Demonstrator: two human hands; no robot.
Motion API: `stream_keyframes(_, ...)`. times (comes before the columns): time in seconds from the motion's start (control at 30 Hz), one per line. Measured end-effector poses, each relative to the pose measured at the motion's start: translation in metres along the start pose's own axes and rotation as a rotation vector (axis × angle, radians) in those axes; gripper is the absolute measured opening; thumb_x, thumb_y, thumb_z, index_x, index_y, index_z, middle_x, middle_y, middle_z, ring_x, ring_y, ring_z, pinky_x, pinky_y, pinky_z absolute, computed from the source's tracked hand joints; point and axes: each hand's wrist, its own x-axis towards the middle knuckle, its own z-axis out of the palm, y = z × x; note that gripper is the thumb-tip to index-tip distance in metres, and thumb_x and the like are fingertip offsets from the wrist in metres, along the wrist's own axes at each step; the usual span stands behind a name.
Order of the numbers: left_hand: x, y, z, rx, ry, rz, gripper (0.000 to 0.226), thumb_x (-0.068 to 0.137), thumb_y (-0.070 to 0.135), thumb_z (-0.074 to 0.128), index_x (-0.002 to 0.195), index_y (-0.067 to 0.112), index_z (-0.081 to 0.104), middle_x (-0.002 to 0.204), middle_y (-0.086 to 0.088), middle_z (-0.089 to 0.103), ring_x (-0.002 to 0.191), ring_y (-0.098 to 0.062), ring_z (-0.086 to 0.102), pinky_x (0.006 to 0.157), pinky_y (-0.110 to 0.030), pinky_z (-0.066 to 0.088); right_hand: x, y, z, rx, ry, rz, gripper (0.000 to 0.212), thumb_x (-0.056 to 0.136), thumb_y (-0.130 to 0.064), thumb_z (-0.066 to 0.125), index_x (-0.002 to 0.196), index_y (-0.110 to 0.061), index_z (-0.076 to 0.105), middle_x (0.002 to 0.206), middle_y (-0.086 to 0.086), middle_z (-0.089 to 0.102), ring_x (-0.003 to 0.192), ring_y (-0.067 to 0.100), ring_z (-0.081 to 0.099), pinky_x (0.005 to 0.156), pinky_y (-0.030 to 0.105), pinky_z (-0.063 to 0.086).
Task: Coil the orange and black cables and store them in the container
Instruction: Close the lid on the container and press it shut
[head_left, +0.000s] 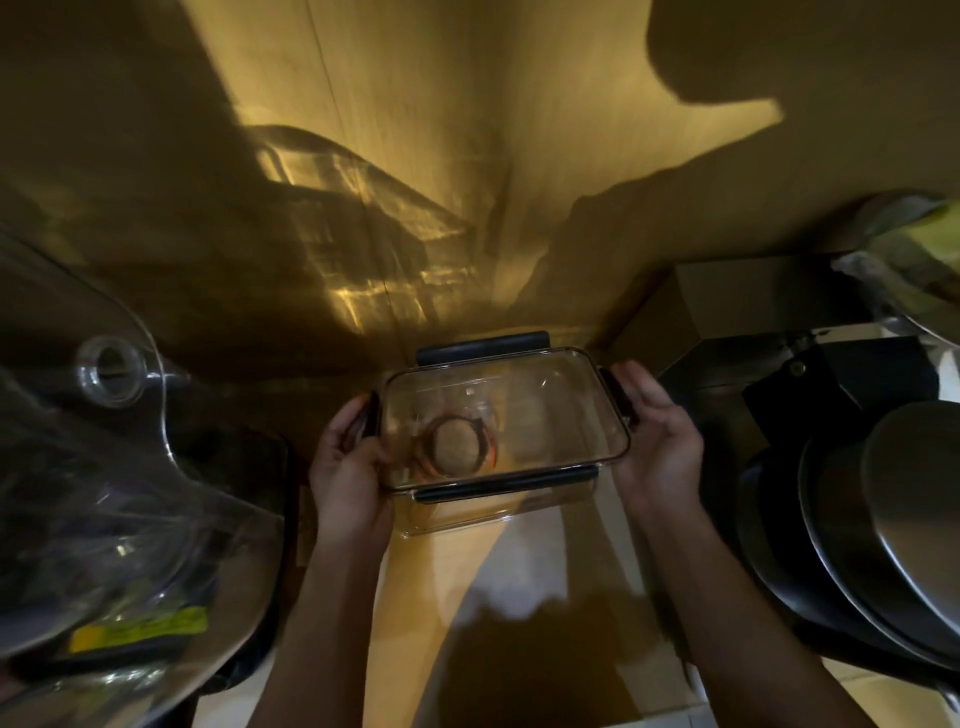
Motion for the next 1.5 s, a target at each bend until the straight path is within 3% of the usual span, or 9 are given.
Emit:
stream_keyframes(0.17,-0.009,-0.004,0.001,-0.03,0.02,-0.014,0.065,0.078,-0.022,0.043,0.12,0.024,0.062,0.125,-0.011,0.063,0.103,-0.021,0.066,0.072,-0.031,0.056,0.002,0.0,0.007,-0.138,0.086,0.027,0.049,0.095,0.002,0.044,0.14,-0.017,0.049,0.133,0.004,0.06,0.112,0.02,0.067,0.082,0.031,0.058)
stream_keyframes(0.3,-0.009,-0.003,-0.006,-0.195,-0.05,-0.111,0.071,0.077,-0.025,0.038,0.134,0.016,0.053,0.139,-0.016,0.055,0.111,-0.019,0.065,0.076,-0.024,0.059,0.001,-0.001,0.006,-0.283,0.088,-0.003,0.065,0.092,0.01,0.044,0.149,-0.02,0.032,0.149,0.002,0.046,0.13,0.022,0.053,0.107,0.048,0.045)
stream_keyframes(0.47,-0.017,0.003,-0.005,-0.199,-0.114,-0.14,0.07,0.085,-0.022,0.037,0.143,0.017,0.044,0.127,-0.022,0.062,0.108,-0.022,0.069,0.08,-0.026,0.059,-0.007,-0.003,0.004,-0.342,0.011,-0.008,0.067,0.09,0.012,0.045,0.148,-0.021,0.035,0.147,-0.007,0.05,0.134,0.015,0.049,0.108,0.045,0.044)
stream_keyframes(0.57,-0.023,0.004,-0.001,-0.155,-0.105,-0.118,0.064,0.09,-0.016,0.039,0.141,0.021,0.046,0.12,-0.021,0.064,0.115,-0.028,0.065,0.088,-0.038,0.057,-0.015,-0.001,0.008,-0.162,-0.043,0.083,0.057,0.096,-0.008,0.05,0.149,-0.02,0.033,0.146,-0.005,0.05,0.13,0.016,0.053,0.101,0.036,0.051)
stream_keyframes(0.7,-0.03,0.004,-0.002,-0.174,-0.107,-0.07,0.06,0.093,-0.014,0.036,0.142,0.02,0.045,0.102,-0.012,0.076,0.11,-0.024,0.068,0.091,-0.04,0.055,-0.023,0.005,0.008,0.131,0.048,0.243,0.054,0.089,-0.032,0.049,0.138,-0.011,0.047,0.141,0.016,0.054,0.127,0.028,0.056,0.106,0.046,0.044)
stream_keyframes(0.87,-0.032,0.007,-0.006,-0.216,-0.147,-0.039,0.058,0.096,-0.01,0.035,0.142,0.023,0.044,0.105,-0.006,0.076,0.11,-0.021,0.068,0.091,-0.036,0.055,-0.035,0.011,0.0,-0.066,-0.102,0.448,0.057,0.1,-0.053,0.018,0.137,-0.024,0.049,0.135,0.019,0.059,0.127,0.039,0.054,0.1,0.059,0.044)
stream_keyframes(1.0,-0.029,0.007,-0.01,-0.241,-0.175,-0.044,0.059,0.095,-0.012,0.037,0.142,0.023,0.046,0.117,-0.008,0.072,0.118,-0.024,0.063,0.089,-0.035,0.057,-0.039,0.008,-0.009,-0.159,-0.178,0.574,0.061,0.093,-0.067,0.015,0.14,-0.041,0.042,0.136,0.025,0.057,0.122,0.048,0.055,0.1,0.067,0.04)
stream_keyframes(1.23,-0.03,0.005,-0.014,-0.192,-0.246,-0.038,0.06,0.095,-0.01,0.04,0.143,0.026,0.044,0.141,-0.014,0.053,0.122,-0.023,0.06,0.094,-0.039,0.054,-0.036,0.002,-0.013,-0.4,-0.155,0.552,0.072,0.093,-0.066,0.007,0.132,-0.027,0.053,0.12,0.022,0.069,0.106,0.04,0.068,0.079,0.061,0.055)
stream_keyframes(1.5,-0.034,-0.004,-0.025,0.047,-0.265,0.018,0.063,0.088,-0.005,0.053,0.14,0.031,0.046,0.135,-0.009,0.059,0.116,-0.024,0.064,0.087,-0.039,0.058,-0.027,0.005,-0.014,-0.49,-0.06,0.431,0.061,0.096,-0.061,0.014,0.129,-0.027,0.053,0.105,0.016,0.075,0.085,0.037,0.072,0.07,0.046,0.054)
